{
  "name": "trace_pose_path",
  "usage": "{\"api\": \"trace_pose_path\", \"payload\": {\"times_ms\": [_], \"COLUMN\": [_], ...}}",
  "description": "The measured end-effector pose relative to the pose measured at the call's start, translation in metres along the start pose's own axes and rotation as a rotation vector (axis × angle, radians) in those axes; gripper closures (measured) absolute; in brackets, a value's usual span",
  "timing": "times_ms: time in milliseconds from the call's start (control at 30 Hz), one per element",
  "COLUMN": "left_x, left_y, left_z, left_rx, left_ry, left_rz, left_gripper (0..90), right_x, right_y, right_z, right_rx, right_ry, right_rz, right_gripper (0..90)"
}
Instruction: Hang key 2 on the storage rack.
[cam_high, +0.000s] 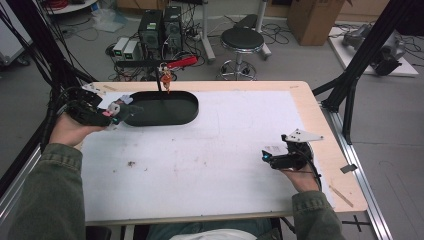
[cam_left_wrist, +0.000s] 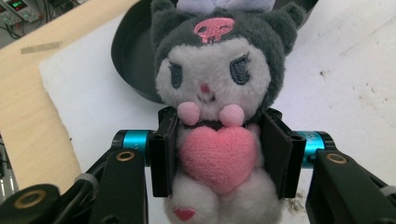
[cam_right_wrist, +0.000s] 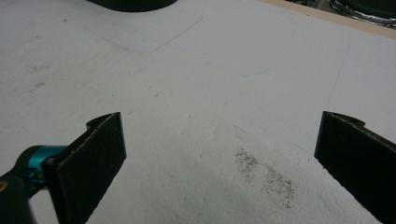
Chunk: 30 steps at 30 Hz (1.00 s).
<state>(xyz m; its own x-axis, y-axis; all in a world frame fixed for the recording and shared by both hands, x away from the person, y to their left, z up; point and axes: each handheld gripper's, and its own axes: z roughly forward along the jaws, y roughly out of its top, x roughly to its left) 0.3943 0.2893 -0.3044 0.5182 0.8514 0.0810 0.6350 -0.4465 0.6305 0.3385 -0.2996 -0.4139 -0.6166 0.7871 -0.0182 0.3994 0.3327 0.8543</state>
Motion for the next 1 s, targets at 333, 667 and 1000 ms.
{"api": "trace_pose_path", "payload": {"times_ms": [333,667,1000], "left_x": [0.001,0.008,0.009], "left_y": [0.026,0.058,0.081], "left_z": [-0.007,-0.015,-0.004], "left_rx": [-0.022,-0.037,-0.032], "left_ry": [0.025,0.044,0.051], "left_rz": [0.026,0.033,0.031], "left_gripper": [52.3,52.4,52.4], "right_x": [0.001,0.001,0.002], "right_y": [0.001,0.001,0.001], "right_z": [0.001,0.001,0.001], "right_rx": [0.003,-0.003,-0.003], "right_ry": [0.004,0.009,0.008], "right_rz": [0.000,-0.001,-0.005], "right_gripper": [1.0,1.0,1.0]}}
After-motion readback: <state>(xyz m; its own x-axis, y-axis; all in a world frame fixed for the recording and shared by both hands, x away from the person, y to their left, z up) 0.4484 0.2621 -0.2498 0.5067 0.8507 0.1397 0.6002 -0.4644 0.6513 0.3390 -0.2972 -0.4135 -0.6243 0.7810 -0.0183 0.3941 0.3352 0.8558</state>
